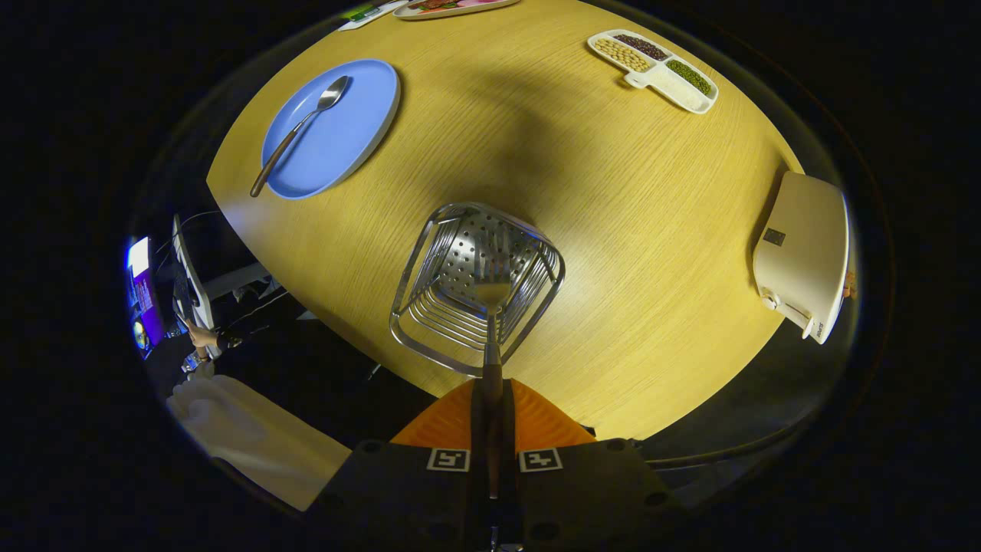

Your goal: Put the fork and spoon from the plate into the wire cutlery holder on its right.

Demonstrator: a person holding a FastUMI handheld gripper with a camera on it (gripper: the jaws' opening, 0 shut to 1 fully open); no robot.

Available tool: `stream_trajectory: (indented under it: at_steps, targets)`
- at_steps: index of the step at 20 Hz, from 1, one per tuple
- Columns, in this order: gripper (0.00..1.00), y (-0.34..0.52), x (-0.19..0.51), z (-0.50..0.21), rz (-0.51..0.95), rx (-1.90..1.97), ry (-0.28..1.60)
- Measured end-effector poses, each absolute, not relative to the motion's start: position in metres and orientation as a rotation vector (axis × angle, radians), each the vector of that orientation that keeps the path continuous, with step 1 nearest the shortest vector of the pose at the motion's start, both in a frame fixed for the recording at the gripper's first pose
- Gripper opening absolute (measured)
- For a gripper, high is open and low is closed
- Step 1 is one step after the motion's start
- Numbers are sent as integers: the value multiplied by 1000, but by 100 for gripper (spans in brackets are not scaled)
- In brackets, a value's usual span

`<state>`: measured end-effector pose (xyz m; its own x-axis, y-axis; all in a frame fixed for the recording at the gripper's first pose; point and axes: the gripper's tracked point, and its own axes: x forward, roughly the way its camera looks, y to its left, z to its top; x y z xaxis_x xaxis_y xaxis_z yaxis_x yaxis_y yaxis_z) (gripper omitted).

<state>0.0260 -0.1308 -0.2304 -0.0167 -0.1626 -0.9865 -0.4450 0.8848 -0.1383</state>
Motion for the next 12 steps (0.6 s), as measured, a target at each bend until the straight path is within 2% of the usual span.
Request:
stream_trajectory:
  at_steps: [5, 7, 9, 10, 12]
  targets:
    - [12, -127, 32, -233, 243, -465, 1586]
    - [19, -122, 37, -229, 242, -423, 1551]
    - [45, -111, 41, -222, 254, -348, 1509]
    - [70, -105, 42, -218, 261, -316, 1487]
    - [84, -94, 41, -207, 280, -271, 1448]
